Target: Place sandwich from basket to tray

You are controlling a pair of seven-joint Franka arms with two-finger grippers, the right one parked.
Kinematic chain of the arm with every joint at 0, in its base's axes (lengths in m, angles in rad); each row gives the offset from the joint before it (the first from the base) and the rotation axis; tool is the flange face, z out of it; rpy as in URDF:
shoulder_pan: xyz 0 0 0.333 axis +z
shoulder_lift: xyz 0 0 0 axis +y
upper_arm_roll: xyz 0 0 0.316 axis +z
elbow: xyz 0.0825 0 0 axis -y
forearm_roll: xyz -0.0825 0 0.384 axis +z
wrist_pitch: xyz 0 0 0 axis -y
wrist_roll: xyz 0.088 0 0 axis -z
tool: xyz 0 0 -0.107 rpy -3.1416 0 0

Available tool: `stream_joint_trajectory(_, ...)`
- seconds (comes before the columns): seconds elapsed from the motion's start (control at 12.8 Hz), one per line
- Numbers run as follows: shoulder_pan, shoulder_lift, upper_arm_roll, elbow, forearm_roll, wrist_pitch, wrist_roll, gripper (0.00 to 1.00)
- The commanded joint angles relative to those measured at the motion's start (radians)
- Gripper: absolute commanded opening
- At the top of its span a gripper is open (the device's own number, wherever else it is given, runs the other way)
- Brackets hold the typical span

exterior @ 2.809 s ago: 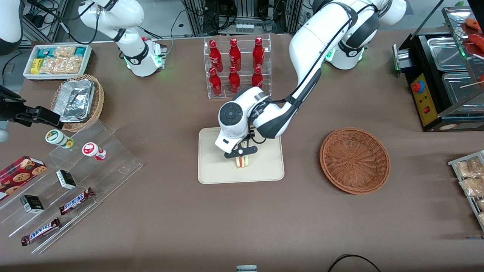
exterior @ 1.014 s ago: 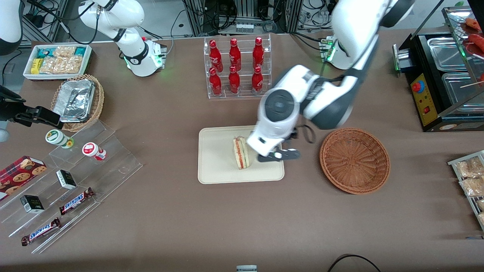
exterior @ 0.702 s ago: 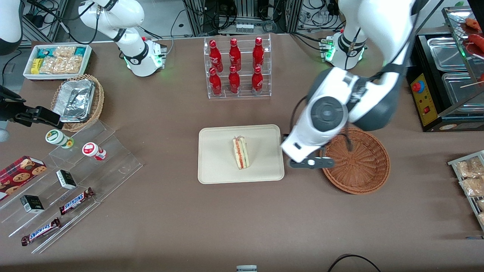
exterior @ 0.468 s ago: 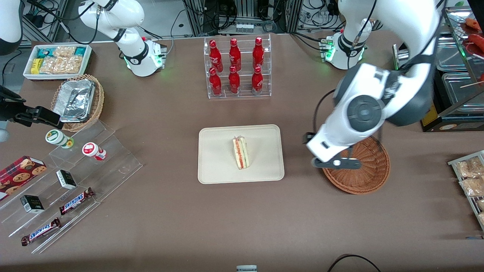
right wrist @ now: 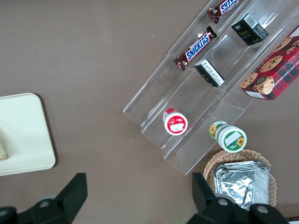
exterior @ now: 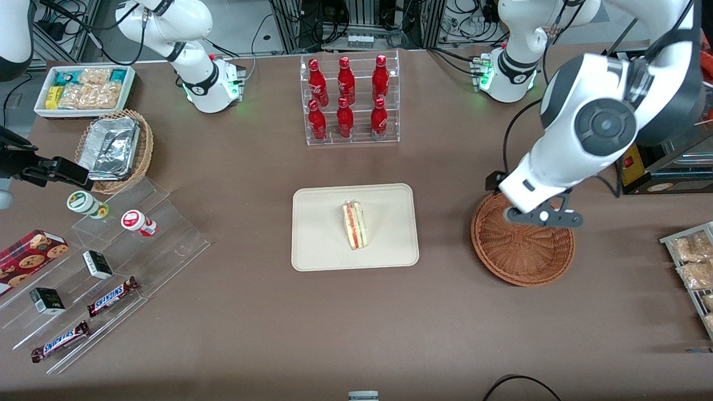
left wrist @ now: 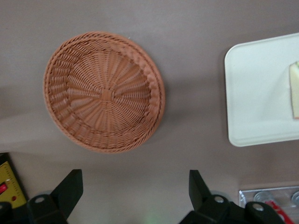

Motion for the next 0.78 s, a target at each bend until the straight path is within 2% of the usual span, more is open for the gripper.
stream_joint_trajectory(0.0,0.056,-0.091,0.01,-0.066,-0.047,-0.054,0.096,1.0)
stream_joint_trajectory(0.39,0.061,-0.168,0.134,-0.063,-0.047,-0.159,0.191,1.0)
stream_joint_trajectory(0.7,0.064,-0.214,0.173,-0.049,-0.045,-0.209,0.196,1.0)
